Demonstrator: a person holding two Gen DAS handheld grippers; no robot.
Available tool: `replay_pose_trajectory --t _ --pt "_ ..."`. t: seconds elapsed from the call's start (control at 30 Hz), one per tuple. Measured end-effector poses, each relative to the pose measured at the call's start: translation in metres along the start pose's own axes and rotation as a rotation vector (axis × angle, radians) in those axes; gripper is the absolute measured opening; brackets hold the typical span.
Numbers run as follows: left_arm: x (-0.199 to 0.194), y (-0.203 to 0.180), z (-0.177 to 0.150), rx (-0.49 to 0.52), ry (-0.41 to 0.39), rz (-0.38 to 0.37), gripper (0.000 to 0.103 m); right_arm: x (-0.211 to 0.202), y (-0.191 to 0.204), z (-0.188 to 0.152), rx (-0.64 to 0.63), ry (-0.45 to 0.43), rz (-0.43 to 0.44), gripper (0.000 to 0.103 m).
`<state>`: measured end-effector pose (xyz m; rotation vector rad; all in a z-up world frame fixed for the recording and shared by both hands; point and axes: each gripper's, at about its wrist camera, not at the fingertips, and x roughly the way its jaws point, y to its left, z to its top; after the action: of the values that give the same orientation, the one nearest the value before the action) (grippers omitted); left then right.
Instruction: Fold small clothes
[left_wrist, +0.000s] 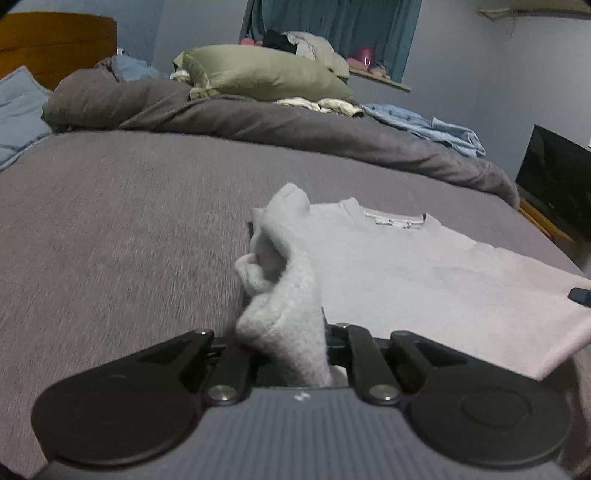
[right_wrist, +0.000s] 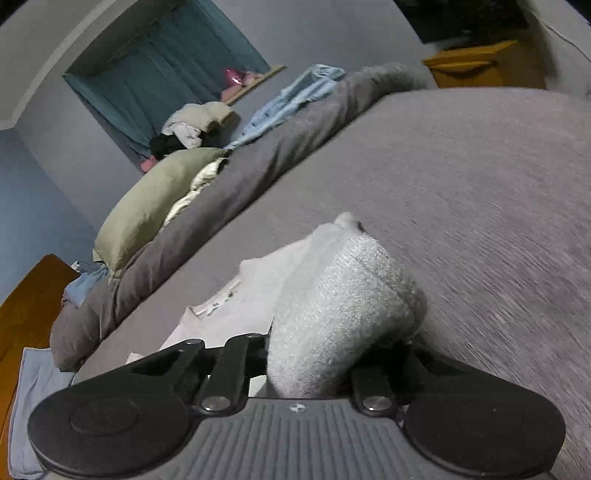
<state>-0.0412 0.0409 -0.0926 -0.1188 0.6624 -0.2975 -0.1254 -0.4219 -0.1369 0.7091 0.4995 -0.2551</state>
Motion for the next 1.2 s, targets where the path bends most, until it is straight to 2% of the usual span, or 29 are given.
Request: replay_pose_trajectory --t 0.27,0.37,0.43,0.47,0.5,0.53,0.57,0.63,0.7,0.77,0.83,0.97,1.07,1.13,1.2 --pt "-0.050 -0.006 -0.031 0.012 0.051 -0.005 0.005 -0.047 -0.015 -0.020 0.004 0.026 -0.034 0.017" --pt "-0.049 -0.004 -0.042 0.041 0.144 0.026 0.010 -0.056 -0.019 -0.026 -0.005 0.043 -0.064 0.019" --pt "-0.044 0.000 -0.049 0.066 0.229 0.069 0.028 -0.056 -0.023 -0.030 -0.021 0.080 -0.112 0.030" --pt "-0.044 0.001 -0.052 0.099 0.258 0.105 0.034 -0.057 -0.026 -0.032 -0.025 0.092 -0.163 0.037" --pt "-0.046 0.000 -0.054 0.128 0.275 0.149 0.045 -0.058 -0.028 -0.033 -0.028 0.098 -0.212 0.047" --pt "-0.049 -0.001 -0.054 0.159 0.286 0.207 0.049 -0.060 -0.032 -0.035 -0.026 0.106 -0.260 0.053" --pt "-0.053 -0.002 -0.052 0.181 0.291 0.252 0.049 -0.063 -0.035 -0.036 -0.023 0.111 -0.305 0.063" --pt "-0.065 -0.003 -0.047 0.193 0.273 0.295 0.049 -0.076 -0.043 -0.036 0.002 0.084 -0.389 0.064" --pt "-0.079 -0.004 -0.040 0.170 0.238 0.278 0.049 -0.092 -0.050 -0.030 0.040 0.039 -0.414 0.064" --pt "-0.094 -0.009 -0.032 0.150 0.203 0.239 0.050 -0.107 -0.053 -0.026 0.069 0.005 -0.395 0.064" --pt "-0.105 -0.016 -0.027 0.145 0.157 0.207 0.060 -0.123 -0.054 -0.025 0.091 -0.021 -0.365 0.064" --pt "-0.117 -0.031 -0.021 0.160 0.099 0.137 0.061 -0.141 -0.046 -0.027 0.066 -0.024 -0.336 0.066" --pt "-0.117 -0.037 -0.020 0.130 0.097 0.103 0.061 -0.147 -0.023 -0.026 0.041 -0.012 -0.373 0.068" --pt "-0.113 -0.040 -0.017 0.106 0.094 0.083 0.063 -0.153 -0.005 -0.020 0.020 -0.030 -0.320 0.068" --pt "-0.109 -0.041 -0.015 0.090 0.094 0.068 0.066 -0.153 0.016 -0.015 -0.062 -0.070 -0.277 0.071"
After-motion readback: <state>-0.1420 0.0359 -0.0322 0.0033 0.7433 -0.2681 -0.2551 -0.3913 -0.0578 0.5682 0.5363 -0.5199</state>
